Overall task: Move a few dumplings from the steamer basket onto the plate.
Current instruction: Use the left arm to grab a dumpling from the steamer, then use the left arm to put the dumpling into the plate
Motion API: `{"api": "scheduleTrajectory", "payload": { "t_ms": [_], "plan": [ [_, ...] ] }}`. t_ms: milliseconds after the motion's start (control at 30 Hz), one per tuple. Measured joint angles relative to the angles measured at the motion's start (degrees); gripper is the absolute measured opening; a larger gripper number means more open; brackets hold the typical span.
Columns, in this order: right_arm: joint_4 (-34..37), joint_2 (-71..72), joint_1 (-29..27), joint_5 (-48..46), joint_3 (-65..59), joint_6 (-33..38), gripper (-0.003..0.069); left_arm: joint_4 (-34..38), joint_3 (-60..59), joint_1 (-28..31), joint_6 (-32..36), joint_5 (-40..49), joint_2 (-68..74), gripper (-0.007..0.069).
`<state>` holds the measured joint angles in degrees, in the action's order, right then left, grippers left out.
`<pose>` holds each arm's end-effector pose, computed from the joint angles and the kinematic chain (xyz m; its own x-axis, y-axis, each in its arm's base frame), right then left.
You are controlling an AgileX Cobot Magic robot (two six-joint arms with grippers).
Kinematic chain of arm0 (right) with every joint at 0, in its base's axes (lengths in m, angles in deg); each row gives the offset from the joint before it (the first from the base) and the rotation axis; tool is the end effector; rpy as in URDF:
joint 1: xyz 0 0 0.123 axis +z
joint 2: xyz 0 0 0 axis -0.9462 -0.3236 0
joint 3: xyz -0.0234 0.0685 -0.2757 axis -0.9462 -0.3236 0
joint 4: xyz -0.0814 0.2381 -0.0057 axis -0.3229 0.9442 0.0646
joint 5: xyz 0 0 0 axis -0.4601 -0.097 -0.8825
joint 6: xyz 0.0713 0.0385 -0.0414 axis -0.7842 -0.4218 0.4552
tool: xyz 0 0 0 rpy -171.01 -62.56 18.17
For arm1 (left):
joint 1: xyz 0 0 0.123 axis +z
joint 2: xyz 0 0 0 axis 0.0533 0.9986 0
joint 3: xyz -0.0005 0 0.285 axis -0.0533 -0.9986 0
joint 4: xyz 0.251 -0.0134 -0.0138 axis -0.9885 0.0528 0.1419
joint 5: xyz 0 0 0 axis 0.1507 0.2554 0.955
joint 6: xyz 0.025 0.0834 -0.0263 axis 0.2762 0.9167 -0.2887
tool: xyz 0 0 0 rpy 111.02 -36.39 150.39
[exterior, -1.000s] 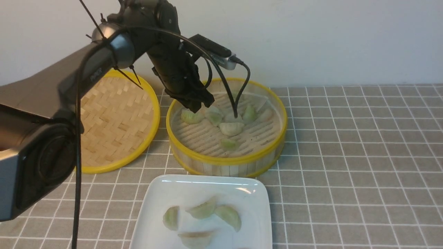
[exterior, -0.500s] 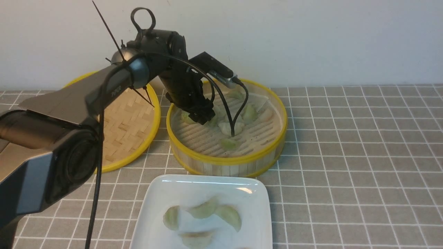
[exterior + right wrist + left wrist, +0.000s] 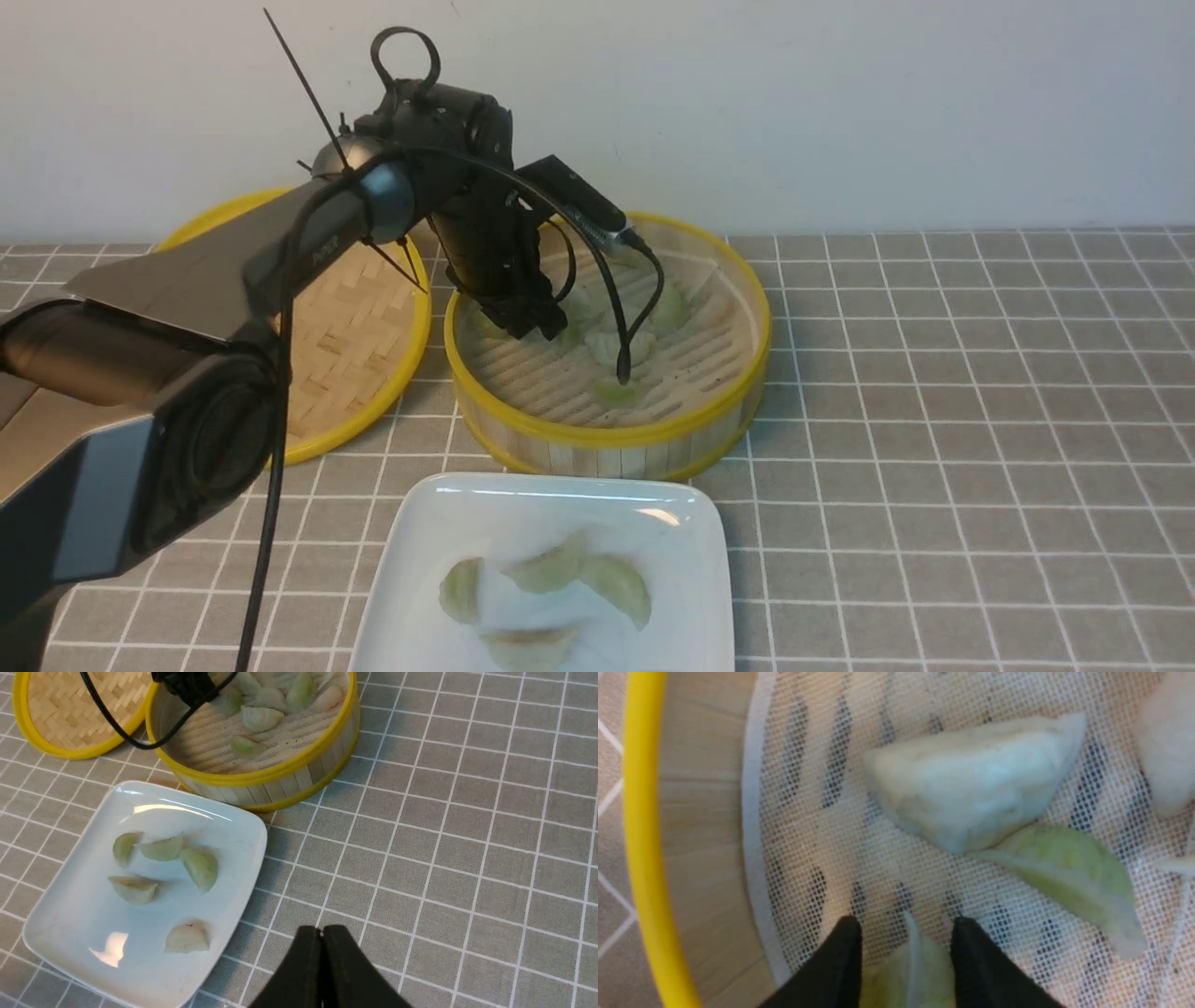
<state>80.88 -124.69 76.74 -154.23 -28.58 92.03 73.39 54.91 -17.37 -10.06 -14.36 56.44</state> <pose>0.0927 0.0369 0.3943 -0.7329 -0.0500 -0.6785 -0.2826 0.9295 0.2368 0.4872 -0.1795 0.1750 -0.6547 0.6923 -0.3034 0.6806 0.7146 0.1619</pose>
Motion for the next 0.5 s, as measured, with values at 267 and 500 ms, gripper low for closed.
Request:
{"api": "scheduleTrajectory", "payload": {
  "t_ms": [267, 500],
  "plan": [
    [2.0, 0.0, 0.0, 0.0, 0.0, 0.0, -0.0015, -0.2, 8.5, -3.0, -3.8, 10.1, -2.8, 0.0216],
    [3.7, 0.0, 0.0, 0.0, 0.0, 0.0, -0.0015, 4.1, 7.2, -3.4, -9.1, 10.4, -15.1, 0.0216]
  ]
}}
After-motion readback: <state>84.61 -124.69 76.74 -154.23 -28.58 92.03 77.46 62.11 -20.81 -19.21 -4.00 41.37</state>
